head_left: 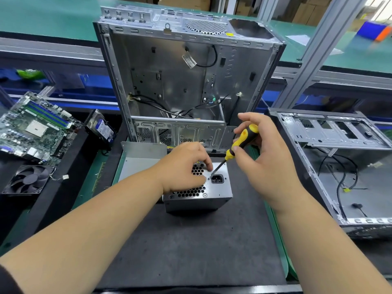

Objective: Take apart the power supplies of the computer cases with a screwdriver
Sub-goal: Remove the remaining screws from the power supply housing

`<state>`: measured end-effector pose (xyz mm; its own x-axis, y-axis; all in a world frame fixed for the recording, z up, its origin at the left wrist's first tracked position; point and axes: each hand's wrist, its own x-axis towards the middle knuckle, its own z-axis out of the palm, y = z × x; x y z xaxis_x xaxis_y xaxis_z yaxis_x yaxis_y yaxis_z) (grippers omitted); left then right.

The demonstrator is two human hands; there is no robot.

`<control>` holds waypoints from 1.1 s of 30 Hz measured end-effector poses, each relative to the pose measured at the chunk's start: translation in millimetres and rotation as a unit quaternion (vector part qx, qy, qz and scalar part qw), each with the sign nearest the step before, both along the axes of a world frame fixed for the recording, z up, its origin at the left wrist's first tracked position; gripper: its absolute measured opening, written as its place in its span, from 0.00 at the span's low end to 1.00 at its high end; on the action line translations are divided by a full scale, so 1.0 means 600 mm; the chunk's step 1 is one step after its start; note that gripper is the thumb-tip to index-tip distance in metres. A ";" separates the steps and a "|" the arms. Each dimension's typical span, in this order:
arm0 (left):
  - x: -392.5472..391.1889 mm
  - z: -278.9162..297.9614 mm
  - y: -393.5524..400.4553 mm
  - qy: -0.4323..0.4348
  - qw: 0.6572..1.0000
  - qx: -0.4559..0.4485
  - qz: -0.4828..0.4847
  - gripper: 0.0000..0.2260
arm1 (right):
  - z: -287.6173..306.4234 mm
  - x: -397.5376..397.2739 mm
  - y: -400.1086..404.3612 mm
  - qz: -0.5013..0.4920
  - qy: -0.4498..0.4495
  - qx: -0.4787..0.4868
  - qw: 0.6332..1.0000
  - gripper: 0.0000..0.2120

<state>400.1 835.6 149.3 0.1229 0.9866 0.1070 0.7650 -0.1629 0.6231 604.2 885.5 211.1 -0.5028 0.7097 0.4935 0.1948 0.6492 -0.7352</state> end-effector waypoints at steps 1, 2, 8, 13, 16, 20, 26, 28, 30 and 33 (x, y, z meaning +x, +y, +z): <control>0.002 0.000 -0.002 0.005 1.000 0.004 0.001 0.12 | -0.001 0.000 0.000 -0.001 0.003 0.000 1.000 0.26; 0.004 -0.001 -0.004 0.007 1.000 0.009 0.001 0.11 | -0.001 0.001 0.000 -0.003 0.006 -0.001 1.000 0.26; 0.015 0.001 -0.007 -0.015 0.999 0.031 0.028 0.08 | 0.000 0.002 0.002 0.004 0.039 -0.003 0.999 0.26; 0.008 0.000 -0.018 -0.114 0.987 0.062 0.089 0.09 | 0.002 0.001 0.001 0.009 0.102 -0.039 0.994 0.23; -0.011 0.006 -0.036 -0.165 0.974 0.089 0.131 0.12 | 0.004 -0.013 -0.003 0.003 0.154 -0.108 0.982 0.21; -0.055 0.009 -0.076 -0.244 0.935 0.123 0.226 0.11 | 0.003 -0.057 -0.013 0.010 0.153 -0.180 0.972 0.08; -0.158 0.011 -0.152 -0.312 0.889 0.132 0.307 0.09 | -0.013 -0.153 -0.046 0.067 0.112 -0.255 0.958 0.02; -0.197 0.005 -0.186 -0.282 0.895 0.119 0.325 0.09 | -0.018 -0.189 -0.057 0.070 0.110 -0.280 0.951 0.04; -0.240 -0.010 -0.219 -0.188 0.912 0.073 0.358 0.10 | -0.023 -0.223 -0.066 0.062 0.108 -0.295 0.948 0.07; -0.292 -0.040 -0.262 -0.021 0.914 -0.069 0.400 0.14 | -0.030 -0.267 -0.076 0.046 0.106 -0.326 0.938 0.08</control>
<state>225.0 678.1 125.5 -0.6447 0.7636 -0.0365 0.5805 0.5201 0.6265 443.8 840.1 192.9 -0.5158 0.8542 0.0655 -0.0359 0.0548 -0.9979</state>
